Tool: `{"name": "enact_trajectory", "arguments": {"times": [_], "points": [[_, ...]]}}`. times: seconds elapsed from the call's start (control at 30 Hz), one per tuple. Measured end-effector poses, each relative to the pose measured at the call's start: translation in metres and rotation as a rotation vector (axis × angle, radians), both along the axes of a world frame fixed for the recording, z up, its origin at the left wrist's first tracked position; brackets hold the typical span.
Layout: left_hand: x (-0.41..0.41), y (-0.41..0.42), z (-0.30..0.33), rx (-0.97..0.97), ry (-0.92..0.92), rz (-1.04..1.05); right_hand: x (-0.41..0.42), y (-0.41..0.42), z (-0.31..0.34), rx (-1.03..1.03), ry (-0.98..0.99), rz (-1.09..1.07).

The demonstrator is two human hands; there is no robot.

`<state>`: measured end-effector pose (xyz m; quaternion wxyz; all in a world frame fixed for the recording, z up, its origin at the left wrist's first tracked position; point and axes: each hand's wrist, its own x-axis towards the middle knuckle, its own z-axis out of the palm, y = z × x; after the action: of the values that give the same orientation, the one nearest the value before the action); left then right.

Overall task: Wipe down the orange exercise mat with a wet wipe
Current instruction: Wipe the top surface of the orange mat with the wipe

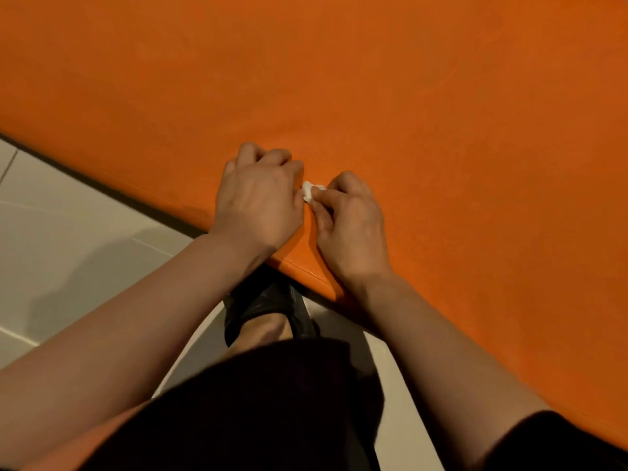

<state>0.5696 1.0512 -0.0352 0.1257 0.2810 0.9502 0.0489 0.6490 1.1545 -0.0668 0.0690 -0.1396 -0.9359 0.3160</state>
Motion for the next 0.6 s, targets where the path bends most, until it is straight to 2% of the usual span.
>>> {"name": "enact_trajectory", "arguments": {"times": [0.2, 0.27, 0.33, 0.43, 0.6], "points": [[-0.02, 0.01, -0.003, -0.08, -0.045, -0.058, 0.016, 0.04, -0.006, 0.038, -0.105, -0.322], [-0.022, 0.016, -0.004, -0.052, -0.045, -0.056, -0.005, 0.024, -0.004, 0.006, -0.117, -0.281], [-0.024, 0.02, -0.005, -0.022, -0.047, -0.044, -0.02, 0.009, -0.001, -0.047, -0.077, -0.138], [-0.028, 0.022, -0.007, -0.021, -0.063, -0.059, -0.016, 0.03, -0.008, -0.001, -0.09, -0.072], [-0.034, 0.025, -0.012, 0.016, -0.042, -0.057, -0.003, 0.064, -0.01, 0.082, -0.115, -0.39]]}}
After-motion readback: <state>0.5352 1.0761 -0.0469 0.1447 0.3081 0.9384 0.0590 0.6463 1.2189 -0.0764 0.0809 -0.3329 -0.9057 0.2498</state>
